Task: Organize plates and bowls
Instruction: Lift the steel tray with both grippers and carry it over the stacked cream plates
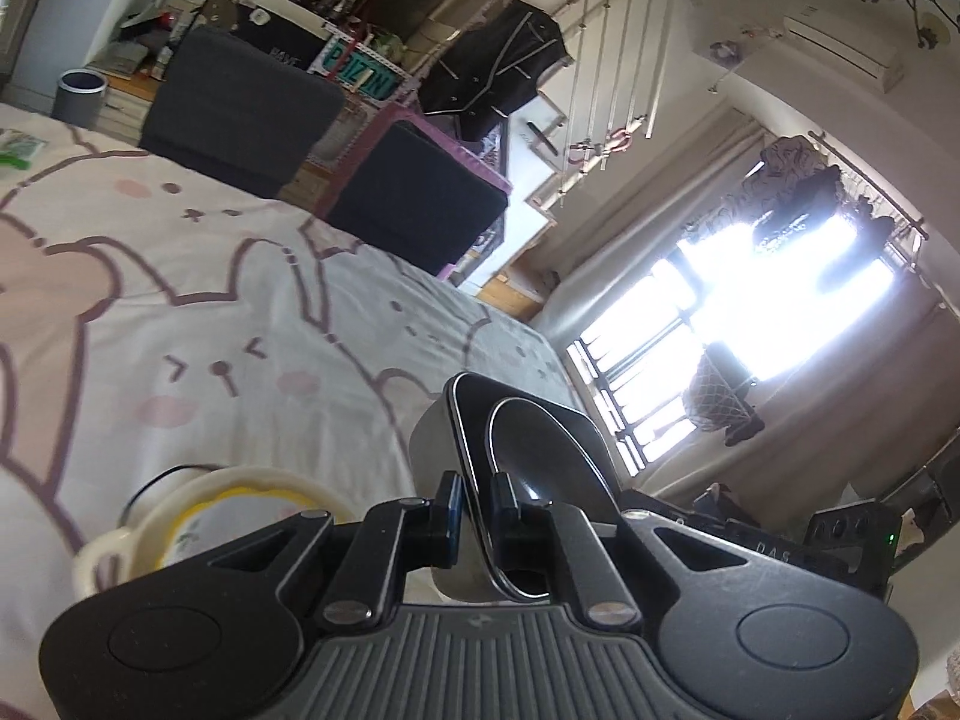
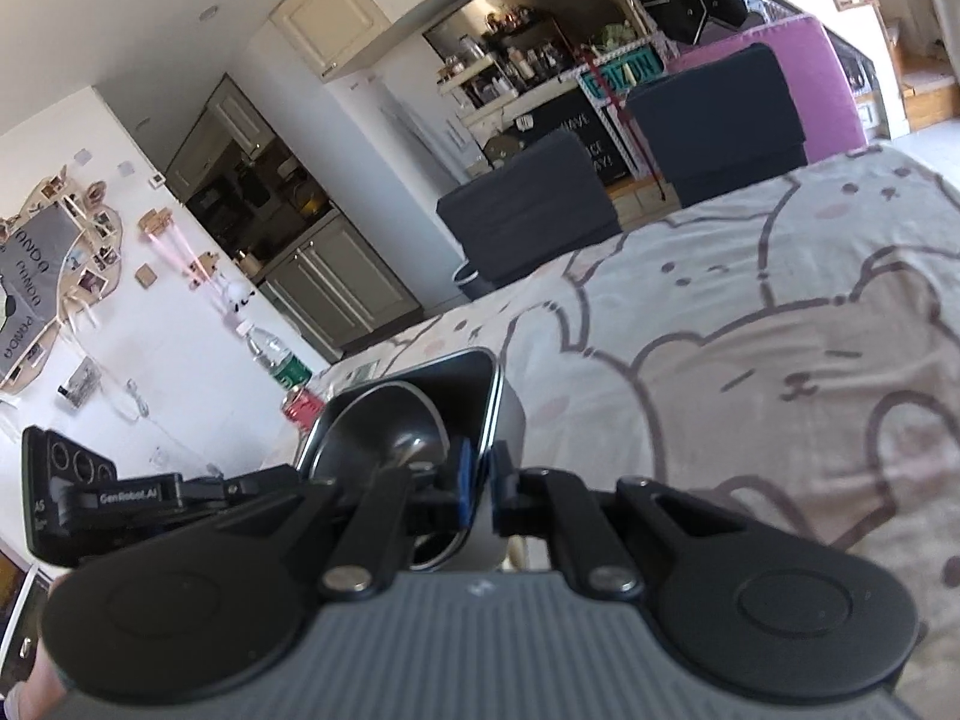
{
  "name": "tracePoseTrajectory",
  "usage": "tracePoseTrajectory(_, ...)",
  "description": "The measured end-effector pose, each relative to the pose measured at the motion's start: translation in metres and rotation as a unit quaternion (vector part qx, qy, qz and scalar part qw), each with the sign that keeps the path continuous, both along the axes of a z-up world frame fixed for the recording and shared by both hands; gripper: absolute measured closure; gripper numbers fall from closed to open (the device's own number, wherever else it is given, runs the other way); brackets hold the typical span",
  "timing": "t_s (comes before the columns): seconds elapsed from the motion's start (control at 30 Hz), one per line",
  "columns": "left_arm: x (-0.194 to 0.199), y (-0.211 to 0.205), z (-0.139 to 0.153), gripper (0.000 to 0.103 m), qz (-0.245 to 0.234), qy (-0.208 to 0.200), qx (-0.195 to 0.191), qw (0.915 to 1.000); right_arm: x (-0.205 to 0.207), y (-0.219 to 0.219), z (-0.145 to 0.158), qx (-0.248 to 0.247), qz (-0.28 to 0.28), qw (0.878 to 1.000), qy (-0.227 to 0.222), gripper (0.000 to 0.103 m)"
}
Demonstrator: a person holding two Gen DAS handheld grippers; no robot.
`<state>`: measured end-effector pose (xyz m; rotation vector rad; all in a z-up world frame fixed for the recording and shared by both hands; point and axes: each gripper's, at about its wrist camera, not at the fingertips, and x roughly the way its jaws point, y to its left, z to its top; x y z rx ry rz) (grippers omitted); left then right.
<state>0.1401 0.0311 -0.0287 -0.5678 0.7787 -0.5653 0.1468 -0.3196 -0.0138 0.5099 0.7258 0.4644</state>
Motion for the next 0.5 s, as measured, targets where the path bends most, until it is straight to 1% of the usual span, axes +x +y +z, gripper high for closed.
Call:
tracePoseTrajectory(0.3, -0.016, 0.043, -0.018, 0.094, 0.038, 0.027, 0.017, 0.9988, 0.003, 0.046, -0.005, -0.021, 0.047, 0.998, 0.028, 0.095)
tracePoseTrajectory(0.5, -0.024, 0.063, -0.033, 0.094, 0.054, 0.049, 0.024, 0.9971, 0.005, 0.079, -0.013, -0.049, 0.078, 0.994, 0.052, 0.095)
